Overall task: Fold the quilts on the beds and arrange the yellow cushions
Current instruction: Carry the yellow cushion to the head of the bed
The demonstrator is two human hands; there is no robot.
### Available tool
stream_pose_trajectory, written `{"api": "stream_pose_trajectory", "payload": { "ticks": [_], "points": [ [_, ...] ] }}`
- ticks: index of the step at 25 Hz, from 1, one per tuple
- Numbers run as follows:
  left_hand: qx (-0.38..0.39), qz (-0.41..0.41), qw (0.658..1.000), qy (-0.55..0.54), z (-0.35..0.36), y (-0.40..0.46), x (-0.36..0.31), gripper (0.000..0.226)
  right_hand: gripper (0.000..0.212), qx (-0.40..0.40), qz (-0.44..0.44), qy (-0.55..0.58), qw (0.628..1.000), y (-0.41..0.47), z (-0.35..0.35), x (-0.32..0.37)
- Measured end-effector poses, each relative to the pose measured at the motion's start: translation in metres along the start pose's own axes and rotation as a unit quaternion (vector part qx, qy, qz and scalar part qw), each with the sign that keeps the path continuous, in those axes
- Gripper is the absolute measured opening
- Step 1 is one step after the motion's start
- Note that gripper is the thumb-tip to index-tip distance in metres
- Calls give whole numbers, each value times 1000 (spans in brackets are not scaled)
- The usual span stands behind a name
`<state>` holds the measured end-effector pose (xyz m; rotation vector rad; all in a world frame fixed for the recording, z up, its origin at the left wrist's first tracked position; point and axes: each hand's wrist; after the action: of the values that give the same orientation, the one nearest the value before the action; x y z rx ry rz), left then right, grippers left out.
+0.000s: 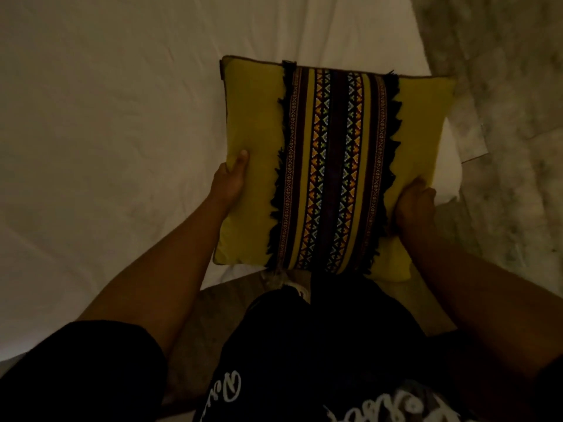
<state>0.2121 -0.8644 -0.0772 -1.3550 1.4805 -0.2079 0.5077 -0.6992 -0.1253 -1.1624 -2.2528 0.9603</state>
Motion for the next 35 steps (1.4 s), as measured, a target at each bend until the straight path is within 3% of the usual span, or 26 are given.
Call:
{"api": "stream_pose_trajectory", "payload": {
  "ticks": [3,7,13,22,25,28,35],
  "points": [
    [0,9,1000,-21,-14,-21,6,85,63,-18,-56,2,998,-26,-7,-1],
    [-55,17,995,-78,-54,-60,41,90,58,-19,-129,-17,991,-74,-9,-10],
    [-141,-7,973,-182,-154,-137,154,90,56,15,-260,-64,963,-188,43,-50],
    [-283,-92,873,-386,-289,-245,361,84,59,67,-424,-183,884,-367,167,-154],
    [-312,-85,840,-436,-319,-277,407,79,61,75,-462,-211,858,-411,205,-180],
    [-347,-102,807,-467,-350,-302,447,91,62,103,-492,-243,830,-456,245,-205],
    [-403,-127,779,-464,-421,-325,490,61,61,154,-509,-292,795,-533,336,-231]
  ]
}}
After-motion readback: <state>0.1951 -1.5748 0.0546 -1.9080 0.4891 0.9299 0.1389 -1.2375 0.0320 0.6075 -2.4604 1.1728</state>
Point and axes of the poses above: each hand's wrist, its own y-axis towards the middle knuckle, its own z-axis out of the palm, x = y × z, and after that the axes turned 14 degrees about z, right-handed
